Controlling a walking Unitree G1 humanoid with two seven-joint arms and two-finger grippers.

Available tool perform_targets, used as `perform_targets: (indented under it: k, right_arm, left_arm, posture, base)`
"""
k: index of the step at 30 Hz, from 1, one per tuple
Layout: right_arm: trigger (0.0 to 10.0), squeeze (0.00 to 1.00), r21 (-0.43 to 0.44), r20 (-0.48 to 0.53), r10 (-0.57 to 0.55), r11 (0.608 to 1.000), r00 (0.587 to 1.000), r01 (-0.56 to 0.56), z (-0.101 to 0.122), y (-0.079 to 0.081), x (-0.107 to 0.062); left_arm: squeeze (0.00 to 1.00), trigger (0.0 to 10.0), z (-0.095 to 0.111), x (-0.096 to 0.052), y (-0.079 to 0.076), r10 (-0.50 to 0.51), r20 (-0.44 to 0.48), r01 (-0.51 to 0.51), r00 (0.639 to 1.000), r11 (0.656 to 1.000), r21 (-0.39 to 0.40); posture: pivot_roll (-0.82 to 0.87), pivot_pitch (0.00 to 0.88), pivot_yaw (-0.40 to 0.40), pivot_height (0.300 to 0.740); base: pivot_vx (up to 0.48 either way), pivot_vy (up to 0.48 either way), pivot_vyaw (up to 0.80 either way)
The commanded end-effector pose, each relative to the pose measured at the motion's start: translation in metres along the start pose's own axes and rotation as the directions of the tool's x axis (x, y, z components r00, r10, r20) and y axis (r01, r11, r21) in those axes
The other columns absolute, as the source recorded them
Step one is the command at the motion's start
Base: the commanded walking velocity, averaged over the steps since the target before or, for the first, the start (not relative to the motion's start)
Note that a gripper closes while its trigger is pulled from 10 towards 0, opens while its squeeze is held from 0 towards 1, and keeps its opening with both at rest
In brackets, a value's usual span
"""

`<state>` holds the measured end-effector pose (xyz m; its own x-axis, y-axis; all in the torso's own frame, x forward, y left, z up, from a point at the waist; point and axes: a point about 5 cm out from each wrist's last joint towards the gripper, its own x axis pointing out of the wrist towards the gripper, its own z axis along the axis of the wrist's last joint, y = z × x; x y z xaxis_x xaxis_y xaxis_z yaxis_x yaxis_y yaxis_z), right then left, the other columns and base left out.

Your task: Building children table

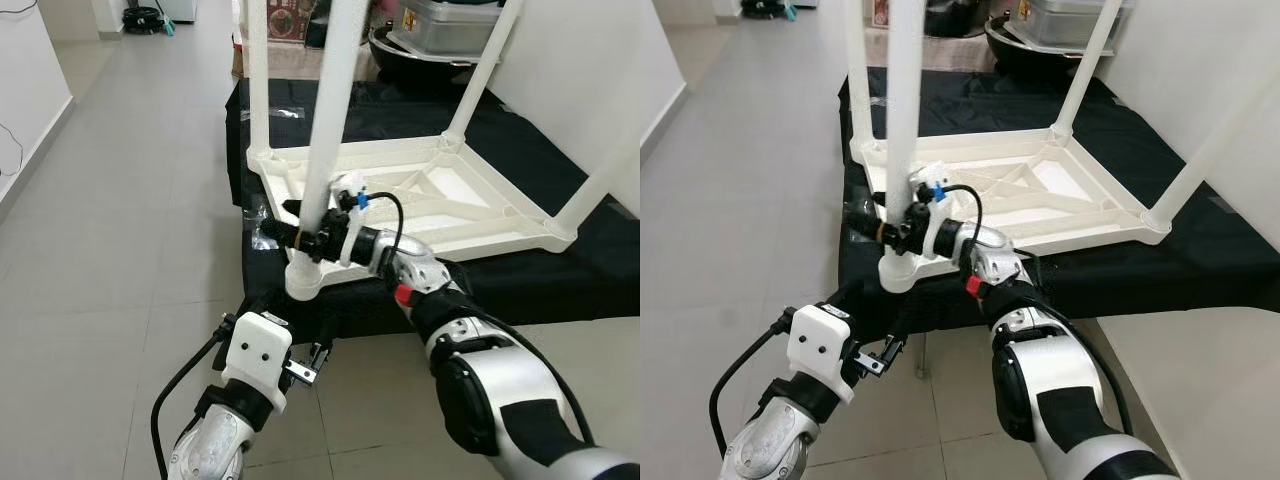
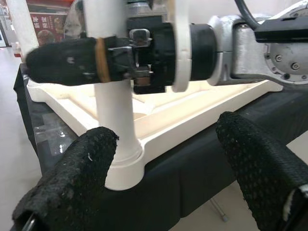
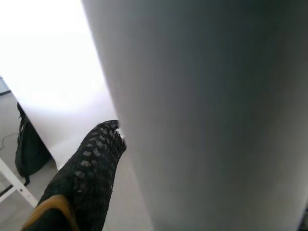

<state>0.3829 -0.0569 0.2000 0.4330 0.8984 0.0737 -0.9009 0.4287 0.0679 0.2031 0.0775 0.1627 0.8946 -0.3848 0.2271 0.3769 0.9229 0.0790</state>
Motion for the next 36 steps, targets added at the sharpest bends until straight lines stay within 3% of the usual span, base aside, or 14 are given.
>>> perform_targets:
  k: [1, 3, 4, 9, 17, 21, 24, 25, 26, 27, 28, 34, 35, 36]
  right_arm:
    - [4.7, 0.00, -0.035, 0.006, 0.005, 0.999, 1.000, -0.005, 0.006, 0.004, 0.009]
    - [4.7, 0.00, -0.035, 0.006, 0.005, 0.999, 1.000, -0.005, 0.006, 0.004, 0.009]
    - [0.0, 0.00, -0.059, 0.042, -0.163, 0.984, 0.986, 0.165, 0.011, -0.001, 0.014]
    - [0.0, 0.00, -0.069, 0.073, -0.392, 0.915, 0.917, 0.396, 0.016, -0.010, 0.015]
    - [0.0, 0.00, -0.006, 0.036, -0.928, 0.371, 0.371, 0.929, -0.001, -0.031, -0.012]
    - [0.0, 0.00, 0.028, 0.021, -0.965, 0.263, 0.262, 0.964, -0.008, -0.023, -0.010]
    - [0.0, 0.00, 0.054, 0.015, -0.965, 0.261, 0.260, 0.964, -0.010, -0.015, -0.001]
    - [1.7, 0.00, 0.082, 0.016, -0.958, 0.288, 0.287, 0.954, -0.010, -0.011, 0.004]
    - [10.0, 0.00, 0.097, 0.045, -0.945, 0.328, 0.325, 0.940, -0.007, -0.006, 0.010]
    - [10.0, 0.00, 0.104, 0.066, -0.935, 0.353, 0.347, 0.930, -0.005, -0.004, 0.014]
    - [10.0, 1.00, 0.115, 0.094, -0.919, 0.393, 0.384, 0.912, -0.002, -0.001, 0.017]
    - [10.0, 1.00, 0.076, 0.195, -0.896, 0.419, 0.398, 0.905, 0.007, 0.002, 0.013]
    - [10.0, 0.00, 0.049, 0.234, -0.879, 0.438, 0.416, 0.898, 0.008, 0.003, 0.010]
    - [10.0, 0.00, 0.033, 0.261, -0.858, 0.467, 0.443, 0.884, 0.007, 0.004, 0.006]
  left_arm:
    - [0.00, 10.0, -0.001, -0.001, -0.003, -0.001, -0.013, 0.001, 1.000, 1.000, -0.010]
    - [0.00, 10.0, -0.001, -0.001, -0.003, -0.001, -0.013, 0.001, 1.000, 1.000, -0.010]
    - [0.00, 10.0, -0.002, -0.001, -0.003, -0.002, -0.014, 0.002, 1.000, 1.000, -0.011]
    - [0.00, 10.0, -0.002, -0.002, -0.004, -0.004, -0.015, 0.004, 1.000, 1.000, -0.011]
    - [0.00, 10.0, -0.004, -0.001, -0.004, -0.013, -0.017, 0.013, 1.000, 1.000, -0.007]
    - [0.00, 10.0, -0.004, -0.001, -0.004, -0.016, -0.017, 0.016, 1.000, 1.000, -0.004]
    - [0.00, 10.0, -0.005, -0.001, -0.004, -0.016, -0.017, 0.016, 1.000, 1.000, -0.003]
    - [0.00, 10.0, -0.005, -0.001, -0.004, -0.016, -0.018, 0.016, 1.000, 1.000, -0.003]
    - [0.00, 10.0, -0.005, -0.001, -0.004, -0.017, -0.019, 0.017, 1.000, 1.000, -0.003]
    - [0.00, 10.0, -0.005, -0.001, -0.004, -0.017, -0.020, 0.017, 1.000, 1.000, -0.002]
    - [0.00, 10.0, -0.005, -0.001, -0.004, -0.016, -0.022, 0.016, 1.000, 1.000, -0.003]
    - [0.00, 10.0, -0.007, -0.001, -0.004, -0.013, -0.030, 0.013, 0.999, 1.000, -0.006]
    - [0.00, 10.0, -0.007, -0.001, -0.003, -0.012, -0.032, 0.012, 0.999, 1.000, -0.005]
    - [0.00, 10.0, -0.008, -0.001, -0.003, -0.009, -0.037, 0.009, 0.999, 1.000, -0.005]
  posture:
    - [0.10, 0.095, -0.137, 0.740]
    - [0.10, 0.095, -0.137, 0.740]
    - [0.10, 0.088, -0.137, 0.740]
    - [0.10, 0.083, -0.134, 0.740]
    - [0.09, 0.064, -0.131, 0.740]
    - [0.09, 0.059, -0.129, 0.740]
    - [0.09, 0.058, -0.130, 0.740]
    - [0.09, 0.058, -0.130, 0.740]
    - [0.09, 0.058, -0.130, 0.740]
    - [0.09, 0.055, -0.130, 0.740]
    - [0.09, 0.053, -0.130, 0.740]
    - [0.09, 0.052, -0.126, 0.740]
    - [0.09, 0.057, -0.126, 0.740]
    - [0.09, 0.057, -0.125, 0.740]
  base:
    - [0.000, 0.000, 0.00]
    - [0.000, 0.000, 0.00]
    - [0.000, 0.000, 0.00]
    - [0.000, 0.000, 0.00]
    - [0.000, 0.000, 0.00]
    - [0.000, 0.000, 0.00]
    - [0.000, 0.000, 0.00]
    - [0.000, 0.000, 0.00]
    - [0.000, 0.000, 0.00]
    - [0.000, 0.000, 0.00]
    - [0.000, 0.000, 0.00]
    - [0.000, 0.000, 0.00]
    - [0.000, 0.000, 0.00]
    - [0.000, 0.000, 0.00]
